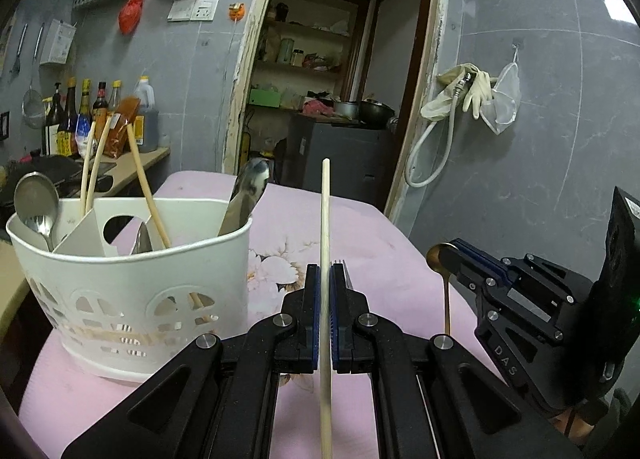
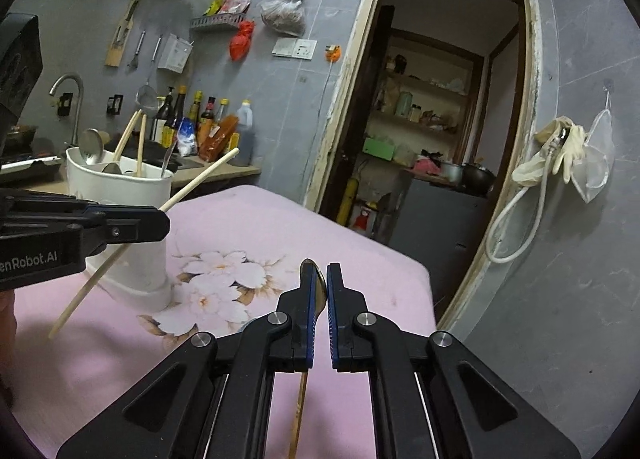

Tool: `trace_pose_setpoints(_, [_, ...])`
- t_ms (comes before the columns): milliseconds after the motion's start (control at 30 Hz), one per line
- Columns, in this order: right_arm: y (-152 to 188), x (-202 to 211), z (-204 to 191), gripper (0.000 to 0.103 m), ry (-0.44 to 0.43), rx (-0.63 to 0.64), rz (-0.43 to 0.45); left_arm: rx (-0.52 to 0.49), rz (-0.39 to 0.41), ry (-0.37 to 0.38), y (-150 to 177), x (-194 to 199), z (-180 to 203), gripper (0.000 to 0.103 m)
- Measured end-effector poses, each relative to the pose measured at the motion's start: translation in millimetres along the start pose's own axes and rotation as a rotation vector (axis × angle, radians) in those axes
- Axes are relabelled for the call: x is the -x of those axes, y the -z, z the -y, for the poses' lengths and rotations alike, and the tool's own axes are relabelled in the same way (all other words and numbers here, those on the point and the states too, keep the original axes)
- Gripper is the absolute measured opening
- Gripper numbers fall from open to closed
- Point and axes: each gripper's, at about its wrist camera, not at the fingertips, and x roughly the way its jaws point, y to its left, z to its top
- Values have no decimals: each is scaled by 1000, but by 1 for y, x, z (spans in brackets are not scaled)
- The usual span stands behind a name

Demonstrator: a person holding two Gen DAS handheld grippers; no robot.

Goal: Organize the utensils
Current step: 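Lift the chopstick and gold spoon and carry both over the white basket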

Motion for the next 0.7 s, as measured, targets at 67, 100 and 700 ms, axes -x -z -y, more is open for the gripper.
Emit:
trace_pose_setpoints(67, [-1,2,2,3,-3,-13,6,9,-1,2,-1,0,-3,2])
trace_pose_setpoints(100, [-1,3,4,3,-9,-25,10,14,2,4,-2,0,-4,2])
trace_pose_setpoints(700, [-11,18,6,0,-15,-82,97,52,57,16,-10,16,-16,2])
